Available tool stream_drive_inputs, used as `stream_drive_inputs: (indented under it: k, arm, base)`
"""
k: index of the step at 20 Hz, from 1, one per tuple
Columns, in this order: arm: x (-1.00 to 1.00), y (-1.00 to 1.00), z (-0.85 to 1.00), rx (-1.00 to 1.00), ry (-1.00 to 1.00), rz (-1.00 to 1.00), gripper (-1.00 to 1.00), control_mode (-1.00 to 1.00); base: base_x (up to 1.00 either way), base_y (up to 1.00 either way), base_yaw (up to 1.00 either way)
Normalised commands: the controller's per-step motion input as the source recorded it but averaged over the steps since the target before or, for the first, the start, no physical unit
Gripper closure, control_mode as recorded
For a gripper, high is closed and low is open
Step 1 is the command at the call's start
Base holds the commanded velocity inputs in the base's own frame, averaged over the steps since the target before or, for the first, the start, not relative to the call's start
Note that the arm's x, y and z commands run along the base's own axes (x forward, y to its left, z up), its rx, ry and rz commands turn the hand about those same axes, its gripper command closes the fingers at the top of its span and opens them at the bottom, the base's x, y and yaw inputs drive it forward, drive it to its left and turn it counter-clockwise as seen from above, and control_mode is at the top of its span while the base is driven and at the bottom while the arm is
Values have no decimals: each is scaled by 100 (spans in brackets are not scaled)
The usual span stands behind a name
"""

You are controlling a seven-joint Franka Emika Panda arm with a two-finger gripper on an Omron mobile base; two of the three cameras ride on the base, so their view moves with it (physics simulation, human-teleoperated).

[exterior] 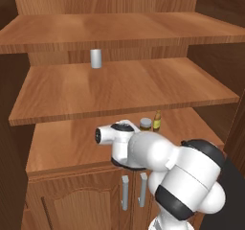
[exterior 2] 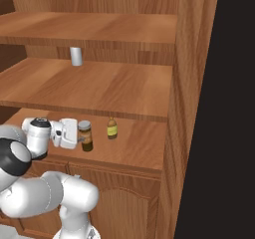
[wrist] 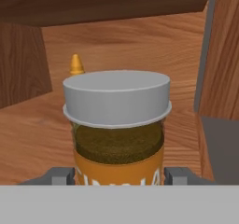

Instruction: Pick the cinnamon and honey bottle from the cabinet and place them next to the mug.

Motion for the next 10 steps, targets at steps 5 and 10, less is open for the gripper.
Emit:
stream_drive_inputs:
  k: [5,10]
  arm:
    - [-56,6,4,0,-9,0,100,-100]
    - [-69,10,43,0,-3,2,100,-100]
  base:
    - [0,0,0]
    - [0,0,0]
